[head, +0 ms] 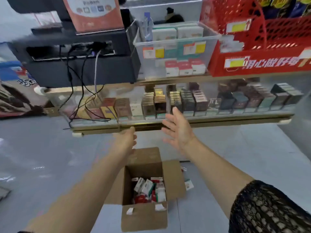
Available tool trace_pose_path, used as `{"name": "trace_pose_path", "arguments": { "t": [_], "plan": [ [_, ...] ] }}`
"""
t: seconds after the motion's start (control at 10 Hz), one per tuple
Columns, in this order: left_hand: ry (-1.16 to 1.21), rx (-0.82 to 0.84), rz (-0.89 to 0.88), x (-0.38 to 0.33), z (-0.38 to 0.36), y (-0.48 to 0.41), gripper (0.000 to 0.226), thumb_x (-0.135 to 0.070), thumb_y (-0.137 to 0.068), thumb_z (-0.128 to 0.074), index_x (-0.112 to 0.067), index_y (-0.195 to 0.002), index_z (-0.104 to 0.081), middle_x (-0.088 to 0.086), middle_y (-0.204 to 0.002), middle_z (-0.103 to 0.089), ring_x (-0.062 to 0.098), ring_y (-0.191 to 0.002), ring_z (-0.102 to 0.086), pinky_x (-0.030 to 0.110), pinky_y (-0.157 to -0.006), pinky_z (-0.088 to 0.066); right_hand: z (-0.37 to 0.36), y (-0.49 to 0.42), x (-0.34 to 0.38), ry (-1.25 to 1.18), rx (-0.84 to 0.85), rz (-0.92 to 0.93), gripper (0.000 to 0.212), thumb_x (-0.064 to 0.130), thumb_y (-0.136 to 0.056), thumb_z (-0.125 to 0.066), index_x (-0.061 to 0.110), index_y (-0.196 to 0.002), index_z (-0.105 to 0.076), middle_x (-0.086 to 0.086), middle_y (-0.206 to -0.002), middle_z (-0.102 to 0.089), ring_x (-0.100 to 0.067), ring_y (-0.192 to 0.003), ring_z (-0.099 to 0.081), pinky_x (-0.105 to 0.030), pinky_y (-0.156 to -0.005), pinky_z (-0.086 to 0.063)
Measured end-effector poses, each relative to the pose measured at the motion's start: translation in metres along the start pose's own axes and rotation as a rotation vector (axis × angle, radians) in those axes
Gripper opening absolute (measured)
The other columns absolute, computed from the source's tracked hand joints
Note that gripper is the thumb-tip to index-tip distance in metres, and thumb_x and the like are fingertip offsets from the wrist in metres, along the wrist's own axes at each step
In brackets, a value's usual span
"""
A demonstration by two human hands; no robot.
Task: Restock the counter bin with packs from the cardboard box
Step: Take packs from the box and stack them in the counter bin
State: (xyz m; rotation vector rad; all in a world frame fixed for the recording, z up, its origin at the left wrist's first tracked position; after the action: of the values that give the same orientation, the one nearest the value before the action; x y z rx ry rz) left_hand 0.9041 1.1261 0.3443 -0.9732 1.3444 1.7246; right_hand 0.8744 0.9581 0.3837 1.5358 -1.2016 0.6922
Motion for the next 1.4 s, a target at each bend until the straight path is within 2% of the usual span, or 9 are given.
{"name": "trace_pose_path", "arguments": {
  "t": [0.2,0.3,0.5,0.7,0.9,1.1,1.2,1.3,1.4],
  "plan": [
    [-0.055,-0.019,0.113,0.111,-0.005,-0.068,0.02,-0.03,-0.099,-0.045,-0.017,-0.09,-0.055,0.005,-0.083,-0.052,0.017,-0.069,-0.048,0.028,-0.059,-0.038,0.012,-0.055,-0.129,0.043,-0.021,-0.156,0.059,0.056,-0.097,-0.03,0.02,-0.143,-0.04,-0.003,-0.148,-0.041,-0.024,-0.133,-0.04,-0.047,-0.11,-0.032],
    [-0.075,-0.043,0.178,0.17,-0.005,-0.112,0.019,-0.03,-0.099,-0.045,-0.016,-0.104,-0.057,0.005,-0.084,-0.054,0.016,-0.07,-0.05,0.028,-0.06,-0.041,0.019,-0.086,-0.189,0.039,-0.047,-0.234,0.059,0.056,-0.097,-0.03,0.021,-0.143,-0.039,-0.003,-0.149,-0.04,-0.025,-0.135,-0.039,-0.048,-0.111,-0.031],
    [-0.136,-0.019,0.294,0.281,-0.003,-0.193,0.027,-0.027,-0.097,-0.044,-0.016,-0.073,-0.049,0.003,-0.064,-0.042,0.017,-0.054,-0.036,0.026,-0.053,-0.028,0.034,-0.143,-0.293,-0.017,-0.094,-0.349,0.059,0.052,-0.096,-0.034,0.018,-0.144,-0.039,-0.006,-0.15,-0.039,-0.027,-0.136,-0.038,-0.044,-0.108,-0.032],
    [-0.231,-0.028,0.395,0.373,-0.009,-0.256,0.032,-0.025,-0.097,-0.042,-0.012,-0.07,-0.051,0.005,-0.06,-0.042,0.019,-0.053,-0.037,0.027,-0.055,-0.028,0.048,-0.192,-0.368,-0.029,-0.159,-0.425,0.057,0.053,-0.096,-0.036,0.019,-0.142,-0.042,-0.006,-0.148,-0.042,-0.024,-0.134,-0.041,-0.045,-0.107,-0.034],
    [-0.326,0.015,0.415,0.431,-0.024,-0.302,0.035,-0.023,-0.096,-0.048,0.001,-0.118,-0.061,0.011,-0.1,-0.064,0.029,-0.093,-0.06,0.04,-0.085,-0.05,0.059,-0.229,-0.413,0.01,-0.205,-0.476,0.055,0.05,-0.097,-0.037,0.018,-0.141,-0.043,-0.005,-0.147,-0.043,-0.023,-0.133,-0.042,-0.046,-0.11,-0.033],
    [-0.754,0.149,0.373,0.461,-0.047,-0.335,0.034,-0.012,-0.1,-0.04,-0.003,-0.133,-0.048,0.015,-0.133,-0.053,0.03,-0.121,-0.052,0.034,-0.095,-0.047,0.068,-0.262,-0.456,0.02,-0.203,-0.511,0.056,0.049,-0.097,-0.037,0.019,-0.144,-0.04,-0.002,-0.15,-0.039,-0.021,-0.137,-0.036,-0.044,-0.109,-0.03],
    [-0.757,0.158,0.456,0.49,-0.05,-0.355,0.036,-0.015,-0.097,-0.045,-0.003,-0.13,-0.053,0.017,-0.13,-0.056,0.032,-0.119,-0.054,0.029,-0.084,-0.051,0.074,-0.278,-0.476,0.052,-0.23,-0.542,0.053,0.051,-0.094,-0.043,0.02,-0.138,-0.047,-0.001,-0.142,-0.048,-0.017,-0.125,-0.047,-0.038,-0.097,-0.039],
    [-0.82,0.172,0.43,0.543,-0.051,-0.391,0.038,-0.023,-0.089,-0.054,-0.006,-0.123,-0.061,0.019,-0.132,-0.054,0.036,-0.122,-0.051,0.044,-0.101,-0.045,0.079,-0.288,-0.49,0.076,-0.247,-0.555,0.044,0.049,-0.094,-0.045,0.02,-0.125,-0.055,0.001,-0.108,-0.064,-0.006,-0.085,-0.06,-0.023,-0.071,-0.047],
    [-1.037,0.238,0.464,0.56,-0.051,-0.401,0.054,-0.035,-0.092,-0.046,-0.009,-0.139,-0.046,0.016,-0.143,-0.041,0.034,-0.129,-0.042,0.037,-0.106,-0.039,0.087,-0.298,-0.506,0.135,-0.238,-0.546,0.052,0.051,-0.094,-0.044,0.02,-0.136,-0.05,-0.001,-0.133,-0.054,-0.015,-0.113,-0.053,-0.03,-0.093,-0.042]
  ]
}}
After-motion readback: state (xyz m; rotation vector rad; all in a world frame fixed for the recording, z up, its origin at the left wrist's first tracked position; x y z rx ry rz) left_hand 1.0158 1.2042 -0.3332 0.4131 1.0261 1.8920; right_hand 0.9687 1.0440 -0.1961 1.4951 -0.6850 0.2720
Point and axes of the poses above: each hand's wrist, its own y-axis away from the middle knuckle, its own z-axis out of the back of the hand, x = y × z, the point moved 4 cm from there along -y, towards the middle knuckle
